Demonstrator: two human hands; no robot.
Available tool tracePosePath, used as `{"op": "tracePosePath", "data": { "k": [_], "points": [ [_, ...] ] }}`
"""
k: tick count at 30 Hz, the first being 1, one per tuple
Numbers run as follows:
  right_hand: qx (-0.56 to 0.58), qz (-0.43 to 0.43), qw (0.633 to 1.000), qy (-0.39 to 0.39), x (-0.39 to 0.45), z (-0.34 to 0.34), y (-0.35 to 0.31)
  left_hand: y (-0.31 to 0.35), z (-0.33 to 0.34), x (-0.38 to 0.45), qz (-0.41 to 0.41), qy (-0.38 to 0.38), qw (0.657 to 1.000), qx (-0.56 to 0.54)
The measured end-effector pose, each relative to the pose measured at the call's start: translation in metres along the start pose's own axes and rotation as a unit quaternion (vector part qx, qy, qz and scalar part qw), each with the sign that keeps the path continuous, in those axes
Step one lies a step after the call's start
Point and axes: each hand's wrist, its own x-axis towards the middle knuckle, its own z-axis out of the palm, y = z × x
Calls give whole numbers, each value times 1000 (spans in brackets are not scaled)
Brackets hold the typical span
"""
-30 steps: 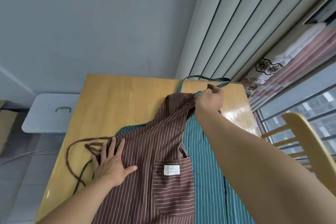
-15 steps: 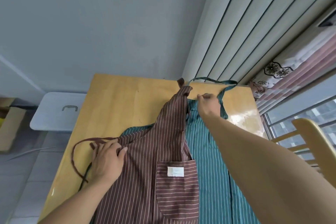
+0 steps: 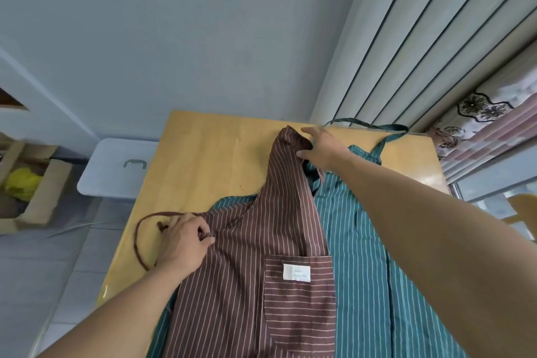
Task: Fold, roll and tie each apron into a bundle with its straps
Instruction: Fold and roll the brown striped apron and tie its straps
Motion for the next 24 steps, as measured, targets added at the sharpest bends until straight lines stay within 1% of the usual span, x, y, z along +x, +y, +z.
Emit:
{"op": "tracePosePath", "data": {
  "k": [3, 5, 6, 8, 9, 11, 12, 13, 14, 15, 16, 17, 18, 19, 20, 22, 24],
  "points": [
    [65, 56, 996, 4, 8, 3, -3, 0, 2, 4, -9, -4, 1000, 0],
    [171, 64, 983, 22, 8, 7, 0, -3, 1, 8, -6, -11, 1000, 3],
    [245, 62, 967, 32, 7, 7, 2, -5, 2, 10, -3, -17, 1000, 5],
    [393, 70, 915, 65, 4, -3, 5, -5, 1, 14, -5, -36, 999, 13],
    [442, 81, 890, 83, 5, -11, 6, -5, -1, 17, -7, -44, 999, 19],
    [497, 114, 854, 105, 7, -27, 9, -3, -3, 19, -15, -62, 998, 29],
    [510, 126, 844, 107, 8, -35, 11, -2, -3, 20, -17, -68, 997, 30],
    [500, 131, 849, 106, 9, -43, 15, -1, -4, 20, -19, -72, 997, 32],
    [460, 125, 873, 102, 9, -49, 20, 1, -4, 19, -21, -75, 996, 35],
    [376, 103, 916, 91, 9, -55, 27, 2, -4, 19, -23, -75, 996, 39],
    [250, 66, 963, 70, 9, -61, 34, 3, -5, 18, -22, -73, 996, 43],
    [98, 24, 994, 51, 9, -64, 42, 5, -5, 18, -19, -73, 996, 49],
    [-38, -15, 998, 43, 9, -66, 47, 7, -8, 18, -17, -75, 996, 55],
    [-120, -38, 991, 52, 9, -65, 51, 9, -11, 18, -11, -81, 994, 70],
    [-149, -51, 985, 77, 10, -66, 51, 12, -16, 19, 1, -87, 991, 98],
    [-141, -53, 980, 128, 9, -59, 50, 17, -26, 23, 36, -102, 981, 159],
    [-106, -23, 984, 142, 9, -50, 47, 20, -37, 28, 60, -129, 978, 155]
  ]
}}
